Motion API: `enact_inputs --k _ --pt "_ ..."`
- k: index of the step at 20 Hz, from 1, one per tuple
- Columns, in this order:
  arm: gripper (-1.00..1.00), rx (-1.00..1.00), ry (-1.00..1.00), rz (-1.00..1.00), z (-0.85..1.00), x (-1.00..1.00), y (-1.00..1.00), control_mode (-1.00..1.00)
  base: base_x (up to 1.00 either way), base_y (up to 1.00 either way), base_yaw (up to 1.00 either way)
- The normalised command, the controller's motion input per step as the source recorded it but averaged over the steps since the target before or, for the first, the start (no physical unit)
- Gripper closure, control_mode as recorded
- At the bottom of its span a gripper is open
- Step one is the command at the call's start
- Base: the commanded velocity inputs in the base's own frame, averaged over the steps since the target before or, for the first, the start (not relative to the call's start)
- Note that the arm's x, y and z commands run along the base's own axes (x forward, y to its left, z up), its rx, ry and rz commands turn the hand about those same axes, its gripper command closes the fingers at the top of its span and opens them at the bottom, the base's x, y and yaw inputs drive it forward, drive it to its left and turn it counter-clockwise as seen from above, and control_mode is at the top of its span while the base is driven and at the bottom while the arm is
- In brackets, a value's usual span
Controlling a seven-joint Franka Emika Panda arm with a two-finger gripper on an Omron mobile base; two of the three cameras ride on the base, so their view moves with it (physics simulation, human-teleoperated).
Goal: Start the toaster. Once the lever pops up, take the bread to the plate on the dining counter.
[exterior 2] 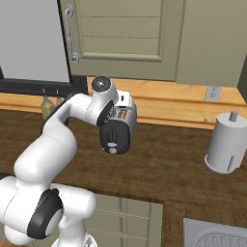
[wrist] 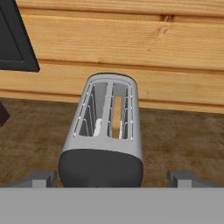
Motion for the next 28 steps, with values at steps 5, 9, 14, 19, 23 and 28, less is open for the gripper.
enact_inputs --k 5,9,14,19,23,28 --pt "-1.00 0.00 0.00 0.00 0.00 0.00 0.00 -1.00 0.00 0.00 0.00" --pt "-1.00 0.00 0.00 0.00 0.00 0.00 0.00 -1.00 0.00 0.00 0.00" --pt "-1.00 0.00 0.00 0.00 0.00 0.00 0.00 -1.00 0.00 0.00 0.00" --pt "-1.00 0.00 0.00 0.00 0.00 0.00 0.00 -1.00 0.00 0.00 0.00" --pt "-1.00 0.00 0.00 0.00 0.00 0.00 0.00 -1.00 0.00 0.00 0.00" --pt "-1.00 0.00 0.00 0.00 0.00 0.00 0.00 -1.00 0.00 0.00 0.00"
